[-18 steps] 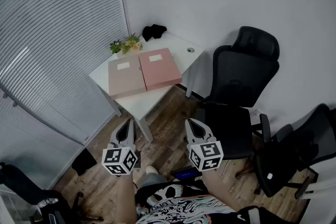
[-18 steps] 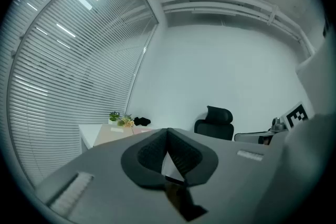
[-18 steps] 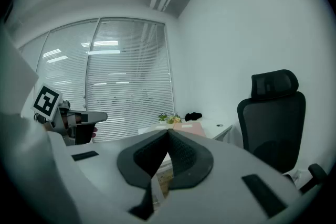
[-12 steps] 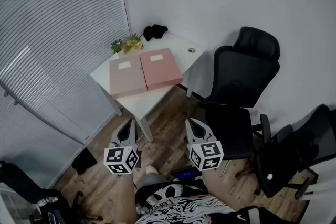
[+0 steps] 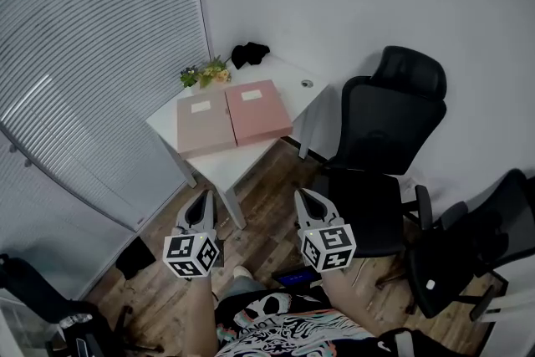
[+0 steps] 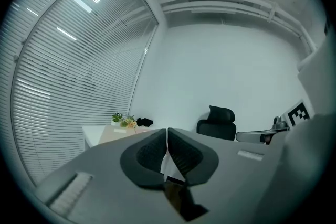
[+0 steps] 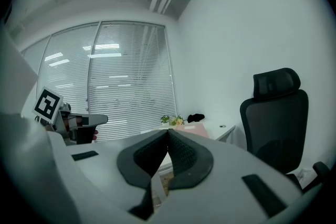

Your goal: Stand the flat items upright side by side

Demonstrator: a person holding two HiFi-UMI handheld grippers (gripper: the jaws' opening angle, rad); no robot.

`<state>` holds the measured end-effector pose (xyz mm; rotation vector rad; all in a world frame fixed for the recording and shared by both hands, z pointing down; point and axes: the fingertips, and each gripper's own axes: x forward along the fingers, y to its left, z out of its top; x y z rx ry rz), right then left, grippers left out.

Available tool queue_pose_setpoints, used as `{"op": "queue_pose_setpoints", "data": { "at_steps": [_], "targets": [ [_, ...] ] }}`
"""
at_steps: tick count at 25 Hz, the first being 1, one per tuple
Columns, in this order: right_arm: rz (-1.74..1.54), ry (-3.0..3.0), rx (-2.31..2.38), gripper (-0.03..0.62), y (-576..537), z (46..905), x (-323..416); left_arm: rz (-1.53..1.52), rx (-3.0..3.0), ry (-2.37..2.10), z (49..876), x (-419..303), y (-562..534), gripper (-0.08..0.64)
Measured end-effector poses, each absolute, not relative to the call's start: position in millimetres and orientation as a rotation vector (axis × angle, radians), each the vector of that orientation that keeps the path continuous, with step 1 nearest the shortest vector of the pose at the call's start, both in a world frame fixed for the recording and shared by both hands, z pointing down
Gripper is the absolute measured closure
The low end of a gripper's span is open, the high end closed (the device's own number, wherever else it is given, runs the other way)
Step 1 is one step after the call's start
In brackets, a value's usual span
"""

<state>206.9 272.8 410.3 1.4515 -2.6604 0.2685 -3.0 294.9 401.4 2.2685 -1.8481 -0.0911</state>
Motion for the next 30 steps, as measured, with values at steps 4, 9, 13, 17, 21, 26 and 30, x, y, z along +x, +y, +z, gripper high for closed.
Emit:
{"op": "queue_pose_setpoints", "data": {
  "at_steps": [4, 9, 13, 17, 21, 26, 30],
  "targets": [
    [0.313, -2.700, 1.400, 0.485, 273.3, 410.8, 205.9, -0.112, 2.268, -1.814, 402.2, 3.9, 293.5, 0.423],
    [0.312, -2.708, 1.386, 0.450, 275.2, 410.9, 211.4, -0.091, 2.242, -1.843, 403.5, 6.7, 298.9, 0.396],
    [0.353, -2.703, 1.383, 0.448, 268.0, 421.0, 213.9, -0.063, 2.215, -1.855, 411.9, 3.3, 294.1, 0.396],
    [0.396, -2.704, 1.392, 0.448, 252.0, 425.0, 214.6, -0.058, 2.213, -1.858, 413.1, 0.7, 279.2, 0.396],
    [0.416, -2.687, 1.392, 0.457, 228.3, 434.4, 213.3, -0.045, 2.207, -1.843, 421.8, -1.0, 254.4, 0.396],
    [0.462, -2.653, 1.387, 0.455, 179.3, 452.5, 208.7, -0.033, 2.189, -1.812, 439.4, -6.3, 200.8, 0.397],
    [0.488, -2.616, 1.388, 0.449, 127.2, 462.2, 201.4, -0.011, 2.188, -1.779, 449.1, -12.7, 146.1, 0.397]
  ]
}}
